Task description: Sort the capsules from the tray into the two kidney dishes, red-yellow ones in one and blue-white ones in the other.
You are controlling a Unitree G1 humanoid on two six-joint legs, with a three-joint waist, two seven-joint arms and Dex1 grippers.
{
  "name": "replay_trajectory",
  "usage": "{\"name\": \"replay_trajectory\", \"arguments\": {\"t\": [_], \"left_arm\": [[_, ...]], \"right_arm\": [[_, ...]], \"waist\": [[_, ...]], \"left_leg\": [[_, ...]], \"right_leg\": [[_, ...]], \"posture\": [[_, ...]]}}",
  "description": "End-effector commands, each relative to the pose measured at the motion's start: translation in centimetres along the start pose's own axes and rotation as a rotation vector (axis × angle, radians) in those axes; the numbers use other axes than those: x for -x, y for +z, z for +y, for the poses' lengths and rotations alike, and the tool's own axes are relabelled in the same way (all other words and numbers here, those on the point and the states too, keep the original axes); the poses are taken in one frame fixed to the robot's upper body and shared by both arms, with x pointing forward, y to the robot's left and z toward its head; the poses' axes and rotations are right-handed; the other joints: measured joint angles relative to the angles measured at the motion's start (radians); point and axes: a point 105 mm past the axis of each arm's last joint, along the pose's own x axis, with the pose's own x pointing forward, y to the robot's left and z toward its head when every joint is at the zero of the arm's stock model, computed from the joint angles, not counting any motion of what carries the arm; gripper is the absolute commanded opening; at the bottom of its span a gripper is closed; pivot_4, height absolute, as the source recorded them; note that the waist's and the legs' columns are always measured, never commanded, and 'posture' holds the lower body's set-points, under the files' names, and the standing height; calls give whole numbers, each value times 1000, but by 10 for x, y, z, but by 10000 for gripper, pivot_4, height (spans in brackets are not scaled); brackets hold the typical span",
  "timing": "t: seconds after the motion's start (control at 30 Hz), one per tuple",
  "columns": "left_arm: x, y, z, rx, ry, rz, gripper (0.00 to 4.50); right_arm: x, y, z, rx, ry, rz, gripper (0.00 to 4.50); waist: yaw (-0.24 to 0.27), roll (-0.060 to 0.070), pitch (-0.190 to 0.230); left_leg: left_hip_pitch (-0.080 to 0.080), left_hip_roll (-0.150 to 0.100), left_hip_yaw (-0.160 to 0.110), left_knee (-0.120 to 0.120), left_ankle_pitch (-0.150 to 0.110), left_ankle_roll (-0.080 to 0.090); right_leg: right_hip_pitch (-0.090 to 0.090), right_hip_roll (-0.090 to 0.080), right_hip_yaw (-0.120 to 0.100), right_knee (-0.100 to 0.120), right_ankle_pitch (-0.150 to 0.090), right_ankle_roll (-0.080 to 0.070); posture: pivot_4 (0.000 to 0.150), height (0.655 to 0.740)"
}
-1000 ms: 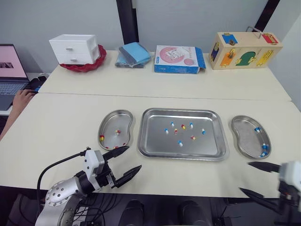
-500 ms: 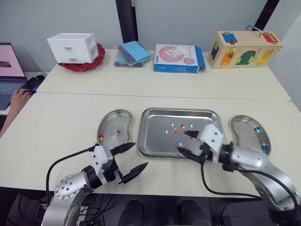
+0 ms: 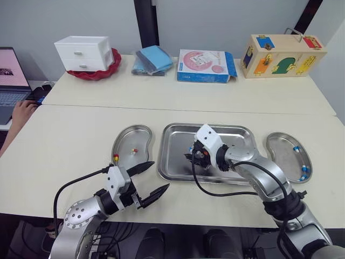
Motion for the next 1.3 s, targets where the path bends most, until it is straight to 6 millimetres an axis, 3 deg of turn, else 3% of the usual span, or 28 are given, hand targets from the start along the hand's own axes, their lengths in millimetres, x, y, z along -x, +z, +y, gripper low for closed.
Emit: {"name": "replay_trajectory", "arguments": {"t": [0.03,0.33,0.43,0.77,0.9,1.1,1.17,1.3], "left_arm": [[-3,4,-1,-23,1,-25,45000],[-7,3,-2,-24,7,-32,45000],[-7,3,-3,-24,7,-32,45000],[-3,-2,-2,-30,-49,-11,45000],[1,-5,-3,-11,-127,18,45000],[1,-1,-3,-27,-294,11,45000],[-3,4,-6,-37,-367,-38,45000],[-9,7,-9,-37,-431,-98,45000]], "right_arm": [[-4,7,0,38,-5,-2,33301],[-14,1,0,46,14,37,33301],[-14,-1,0,49,19,46,27514],[-13,2,1,56,29,42,818],[-6,8,1,65,31,13,220],[36,12,0,67,52,-44,220],[70,0,-13,32,-7,-44,220],[115,-21,-32,-62,-138,-26,220]], "waist": [[0,0,0],[-1,0,0],[-2,0,0],[-1,0,0],[-2,0,0],[5,2,1],[5,2,1],[7,2,2]], "left_leg": [[0,0,0,0,0,0],[0,0,0,0,0,0],[0,0,0,0,0,0],[0,0,0,0,0,0],[0,0,0,0,0,0],[-2,0,0,-1,0,0],[-3,0,0,-1,0,0],[-4,-1,0,-1,0,0]], "right_leg": [[0,0,0,0,0,0],[0,0,0,0,0,0],[0,0,0,0,0,0],[-1,0,0,0,0,0],[-1,0,0,0,0,0],[-3,0,0,0,0,0],[-3,0,0,-1,0,0],[-2,-1,-2,-2,0,0]], "posture": [[1500,7337],[1500,7337],[1500,7337],[1500,7337],[1500,7337],[1500,7337],[1500,7337],[1500,7337]]}}
